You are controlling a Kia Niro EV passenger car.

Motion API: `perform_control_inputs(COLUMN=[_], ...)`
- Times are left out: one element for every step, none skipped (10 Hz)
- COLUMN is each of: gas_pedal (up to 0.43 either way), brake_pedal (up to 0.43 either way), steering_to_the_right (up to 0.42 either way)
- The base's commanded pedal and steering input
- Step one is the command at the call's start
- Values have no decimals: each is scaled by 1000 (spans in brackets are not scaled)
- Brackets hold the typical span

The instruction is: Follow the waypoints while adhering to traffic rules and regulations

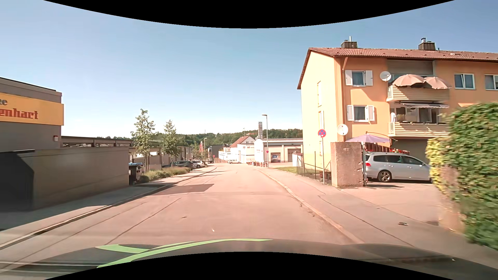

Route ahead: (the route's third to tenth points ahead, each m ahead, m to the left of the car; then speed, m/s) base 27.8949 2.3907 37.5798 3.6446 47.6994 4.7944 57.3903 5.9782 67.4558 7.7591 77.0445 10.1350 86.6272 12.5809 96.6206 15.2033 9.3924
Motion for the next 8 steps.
perform_control_inputs(gas_pedal=[118,110,47,20,0,0,0,0], brake_pedal=[0,0,0,0,0,0,0,0], steering_to_the_right=[-11,-11,-11,-9,-8,-8,-7,-7])
